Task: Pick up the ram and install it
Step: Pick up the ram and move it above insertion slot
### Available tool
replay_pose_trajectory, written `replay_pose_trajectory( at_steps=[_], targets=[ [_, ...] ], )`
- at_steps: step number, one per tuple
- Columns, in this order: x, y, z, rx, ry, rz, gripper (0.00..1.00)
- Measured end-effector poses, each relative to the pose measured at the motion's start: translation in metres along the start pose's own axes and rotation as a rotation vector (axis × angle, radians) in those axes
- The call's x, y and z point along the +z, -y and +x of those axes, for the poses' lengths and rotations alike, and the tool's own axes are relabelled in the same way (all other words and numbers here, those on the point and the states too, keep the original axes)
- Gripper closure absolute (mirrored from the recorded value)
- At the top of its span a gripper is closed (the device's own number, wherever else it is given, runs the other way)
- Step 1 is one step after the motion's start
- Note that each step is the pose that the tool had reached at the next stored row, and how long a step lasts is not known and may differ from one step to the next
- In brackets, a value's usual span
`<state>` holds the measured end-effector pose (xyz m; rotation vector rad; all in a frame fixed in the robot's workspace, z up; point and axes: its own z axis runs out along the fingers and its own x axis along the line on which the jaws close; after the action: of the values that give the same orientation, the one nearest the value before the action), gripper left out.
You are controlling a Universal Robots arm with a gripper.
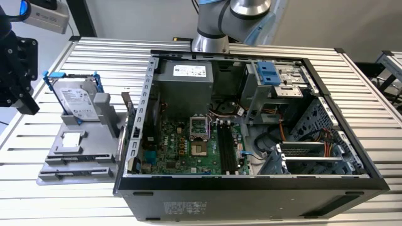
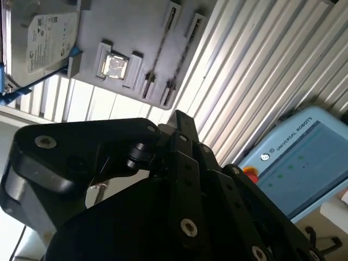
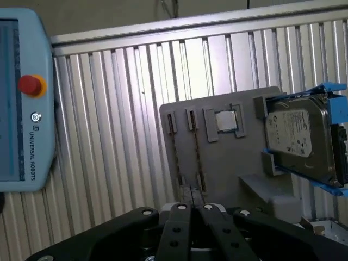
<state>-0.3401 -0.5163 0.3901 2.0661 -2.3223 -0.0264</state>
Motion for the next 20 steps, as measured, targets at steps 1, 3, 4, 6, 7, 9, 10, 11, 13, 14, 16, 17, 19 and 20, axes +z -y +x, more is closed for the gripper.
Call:
replay_pose_trajectory(
  at_steps=[1, 3, 4, 6, 7, 9, 10, 11, 13, 14, 16, 17, 19, 20],
  targets=[
    [0.0, 0.0, 0.0, -0.013, -0.0007, 0.0004, 1.0],
    [0.0, 0.0, 0.0, -0.038, -0.0021, 0.0011, 1.0],
    [0.0, 0.0, 0.0, -0.053, -0.0027, 0.0015, 1.0],
    [0.0, -0.0001, 0.0, -0.084, -0.0039, 0.0033, 1.0],
    [0.0001, 0.0, 0.0, -0.099, -0.0043, 0.0046, 1.0],
    [0.0, -0.0001, 0.0, -0.123, -0.005, 0.0063, 1.0],
    [0.0, -0.0001, 0.0, -0.13, -0.0052, 0.0064, 1.0],
    [-0.0001, -0.0002, 0.0, -0.13, -0.0054, 0.0064, 1.0],
    [-0.0001, -0.0003, 0.0, -0.131, -0.0054, 0.0064, 1.0],
    [0.0, -0.0004, 0.0, -0.131, -0.0053, 0.0064, 1.0],
    [0.0, -0.0005, 0.0, -0.131, -0.0053, 0.0064, 1.0],
    [0.0, -0.0006, 0.0, -0.131, -0.0053, 0.0064, 1.0],
    [0.0, -0.0007, 0.0001, -0.131, -0.0054, 0.0064, 0.0],
    [0.0, -0.0007, 0.0001, -0.131, -0.0053, 0.0065, 0.0]
  ],
)
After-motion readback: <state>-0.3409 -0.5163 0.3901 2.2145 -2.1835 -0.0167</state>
